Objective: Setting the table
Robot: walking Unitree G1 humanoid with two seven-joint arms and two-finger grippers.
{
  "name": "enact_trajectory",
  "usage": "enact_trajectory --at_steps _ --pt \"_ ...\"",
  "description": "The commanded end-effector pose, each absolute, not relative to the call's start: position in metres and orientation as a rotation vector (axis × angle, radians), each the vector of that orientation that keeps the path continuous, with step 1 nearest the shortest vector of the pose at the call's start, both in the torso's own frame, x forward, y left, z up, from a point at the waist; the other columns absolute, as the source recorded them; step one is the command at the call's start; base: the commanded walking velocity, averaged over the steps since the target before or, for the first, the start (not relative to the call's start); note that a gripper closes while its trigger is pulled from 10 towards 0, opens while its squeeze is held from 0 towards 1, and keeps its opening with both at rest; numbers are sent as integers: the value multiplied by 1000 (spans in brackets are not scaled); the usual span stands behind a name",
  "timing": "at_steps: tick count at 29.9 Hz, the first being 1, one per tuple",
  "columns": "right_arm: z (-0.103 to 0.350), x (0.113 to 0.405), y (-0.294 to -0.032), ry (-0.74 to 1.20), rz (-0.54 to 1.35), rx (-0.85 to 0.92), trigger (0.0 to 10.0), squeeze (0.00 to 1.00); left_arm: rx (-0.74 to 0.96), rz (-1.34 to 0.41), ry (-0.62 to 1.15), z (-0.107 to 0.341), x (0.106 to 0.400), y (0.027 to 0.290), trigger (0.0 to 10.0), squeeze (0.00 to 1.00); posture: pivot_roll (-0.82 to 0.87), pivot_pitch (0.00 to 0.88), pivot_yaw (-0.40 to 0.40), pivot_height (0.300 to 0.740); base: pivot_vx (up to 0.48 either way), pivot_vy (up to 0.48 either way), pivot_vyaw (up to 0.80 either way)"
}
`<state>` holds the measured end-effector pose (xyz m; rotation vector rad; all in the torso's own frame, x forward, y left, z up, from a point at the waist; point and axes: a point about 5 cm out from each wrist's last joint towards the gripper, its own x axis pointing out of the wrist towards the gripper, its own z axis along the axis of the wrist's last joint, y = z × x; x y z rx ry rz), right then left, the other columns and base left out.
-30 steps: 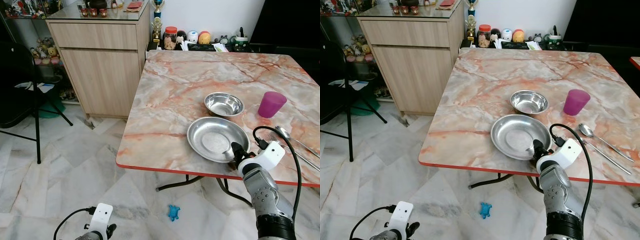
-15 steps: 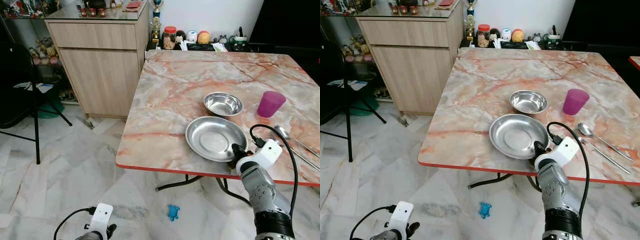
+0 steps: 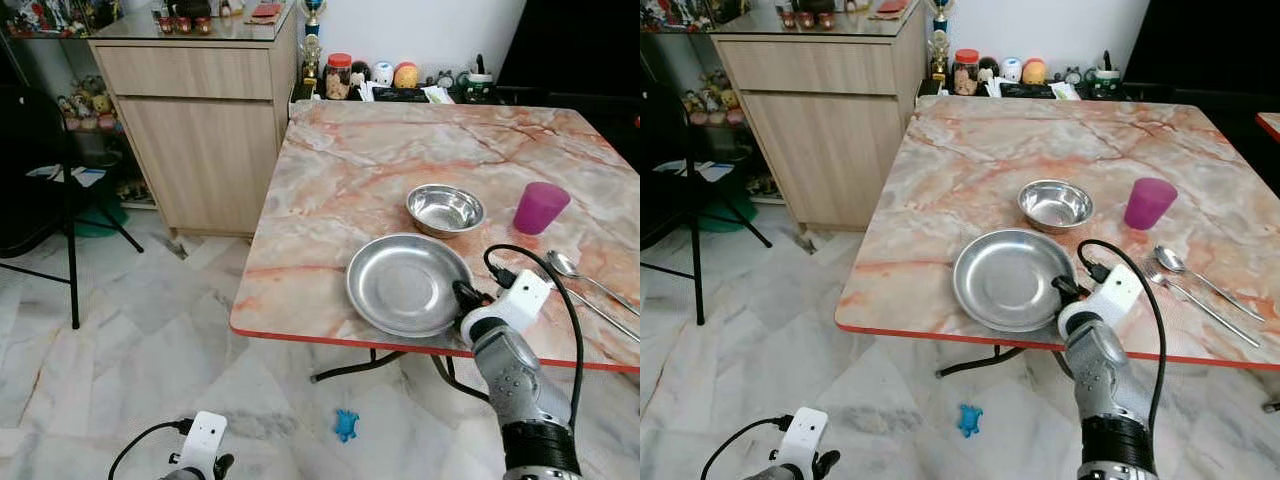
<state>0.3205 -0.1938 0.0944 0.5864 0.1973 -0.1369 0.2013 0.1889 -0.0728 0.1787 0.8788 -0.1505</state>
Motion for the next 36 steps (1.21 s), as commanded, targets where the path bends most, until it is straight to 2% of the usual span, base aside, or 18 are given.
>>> enact_trajectory --at_steps 1,2,14,26,36 --pt "114 322 -190 69 -98 565 6235 0 192 -154 904 -76 197 189 10000 0 -14 0 -6 740 0 0 0" --pt "120 321 -189 17 -98 563 10000 0 192 -149 902 -76 196 189 10000 0 -14 0 -7 740 0 0 0" --pt "155 310 -176 -251 2 447 10000 0 187 -104 897 -76 197 192 10000 0 -24 0 -4 740 0 0 0" --pt "164 310 -170 -313 37 360 10000 0 195 -98 898 -76 196 194 10000 0 -25 0 -4 740 0 -449 0" --pt "163 309 -170 -323 25 361 10000 0 206 -108 894 -75 197 195 10000 0 -29 0 4 740 0 -472 0"
